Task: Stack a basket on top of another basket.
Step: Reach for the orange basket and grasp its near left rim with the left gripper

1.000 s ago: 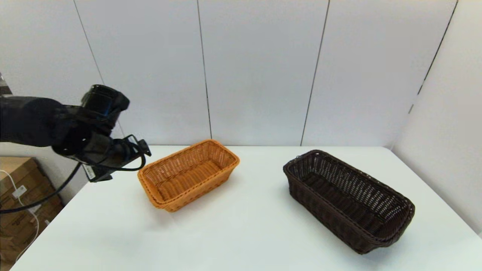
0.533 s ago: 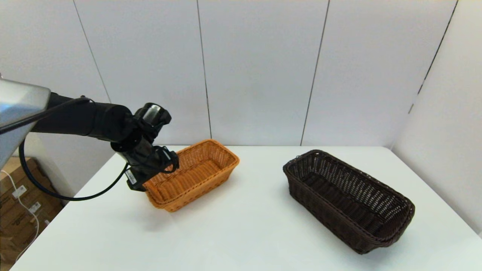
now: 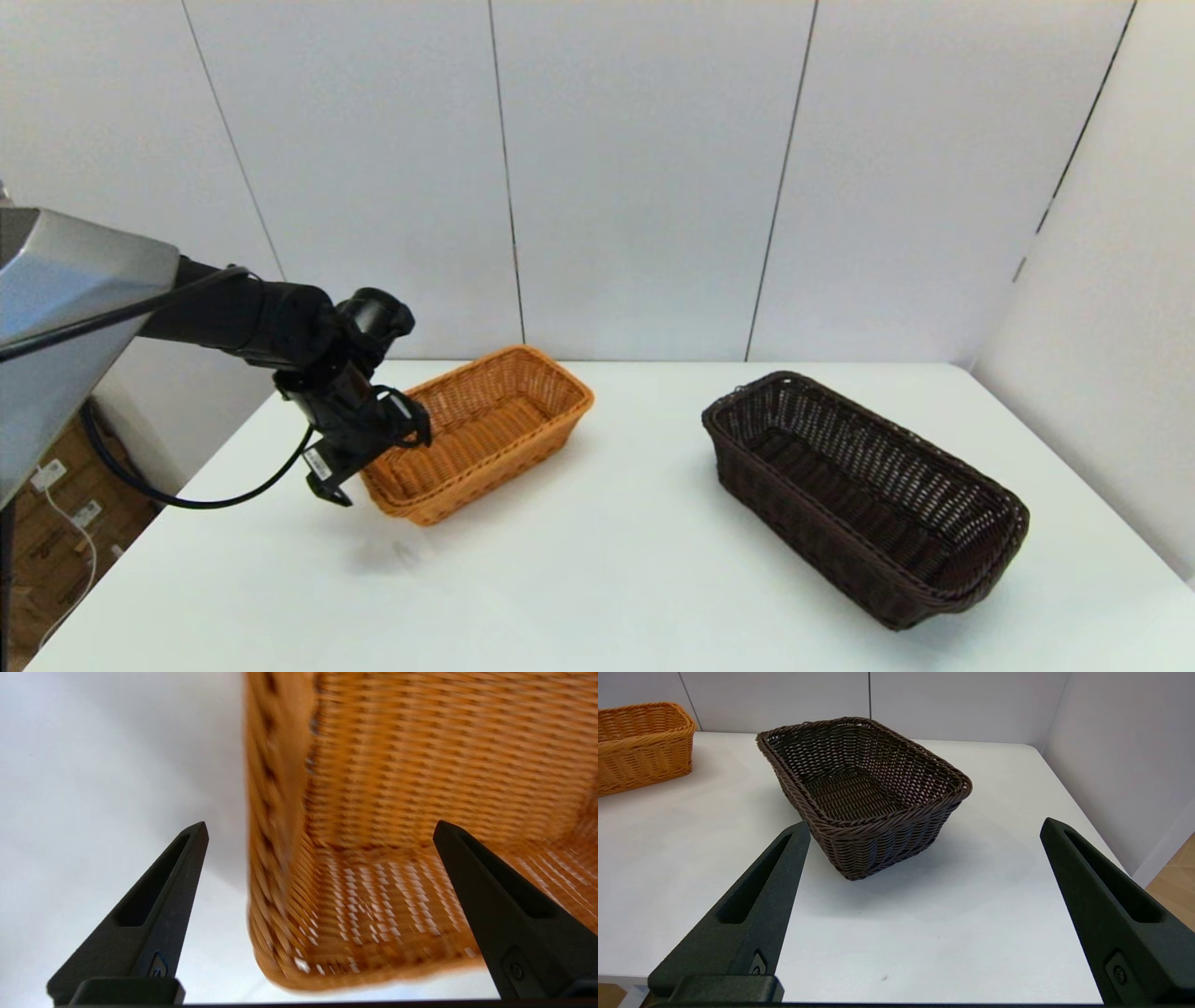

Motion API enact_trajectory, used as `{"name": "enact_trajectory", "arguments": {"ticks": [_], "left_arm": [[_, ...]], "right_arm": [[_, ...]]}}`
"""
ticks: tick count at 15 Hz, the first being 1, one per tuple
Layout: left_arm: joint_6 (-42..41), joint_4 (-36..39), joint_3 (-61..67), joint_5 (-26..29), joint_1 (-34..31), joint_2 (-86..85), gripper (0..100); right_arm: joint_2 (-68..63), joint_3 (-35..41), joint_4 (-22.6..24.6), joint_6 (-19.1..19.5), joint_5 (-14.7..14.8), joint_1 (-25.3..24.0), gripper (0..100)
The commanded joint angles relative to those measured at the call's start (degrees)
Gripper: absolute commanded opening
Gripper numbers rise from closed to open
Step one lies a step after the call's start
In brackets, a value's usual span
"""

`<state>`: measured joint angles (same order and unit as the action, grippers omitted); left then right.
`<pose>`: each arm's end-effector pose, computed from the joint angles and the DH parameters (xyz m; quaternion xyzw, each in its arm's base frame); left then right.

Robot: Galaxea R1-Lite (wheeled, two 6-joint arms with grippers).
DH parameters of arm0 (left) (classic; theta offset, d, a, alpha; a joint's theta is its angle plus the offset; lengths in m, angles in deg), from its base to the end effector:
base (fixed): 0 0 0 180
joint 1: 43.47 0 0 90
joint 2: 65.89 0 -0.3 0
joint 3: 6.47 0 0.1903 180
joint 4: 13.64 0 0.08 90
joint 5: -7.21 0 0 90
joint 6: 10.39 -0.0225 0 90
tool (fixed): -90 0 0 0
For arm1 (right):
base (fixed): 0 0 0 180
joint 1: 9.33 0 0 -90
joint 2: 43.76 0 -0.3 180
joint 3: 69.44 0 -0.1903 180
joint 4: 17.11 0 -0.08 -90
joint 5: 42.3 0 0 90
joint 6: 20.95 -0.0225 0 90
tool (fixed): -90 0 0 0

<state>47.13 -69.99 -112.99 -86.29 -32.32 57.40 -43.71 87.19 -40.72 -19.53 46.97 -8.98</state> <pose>0.3698 -0.0715 0.0978 -0.3190 0.5437 0.2373 0.7391 -0.0229 0.0004 0.0750 -0.0124 0.0016 0.0033 0.9999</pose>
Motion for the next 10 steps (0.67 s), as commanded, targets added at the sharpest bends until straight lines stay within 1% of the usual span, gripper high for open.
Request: {"name": "enact_trajectory", "arguments": {"ticks": [1,6,8,9,10], "left_arm": [[0.2,-0.1,-0.4,1.2,-1.7,3.4,100],[-0.1,0.2,-1.2,2.0,-2.5,7.3,100],[-0.2,0.1,-1.2,3.7,-2.6,7.5,100],[-0.2,0.1,-1.3,3.9,-2.8,7.7,0],[-0.3,0.1,-1.3,3.8,-2.9,7.9,0]], "right_arm": [[0.0,0.0,0.0,0.2,-0.1,0.0,100],[0.0,0.0,0.0,0.2,0.0,0.0,100],[0.0,0.0,0.0,0.2,0.0,0.0,100],[0.0,0.0,0.0,0.1,0.0,0.0,100],[0.0,0.0,0.0,0.1,0.0,0.0,100]]}}
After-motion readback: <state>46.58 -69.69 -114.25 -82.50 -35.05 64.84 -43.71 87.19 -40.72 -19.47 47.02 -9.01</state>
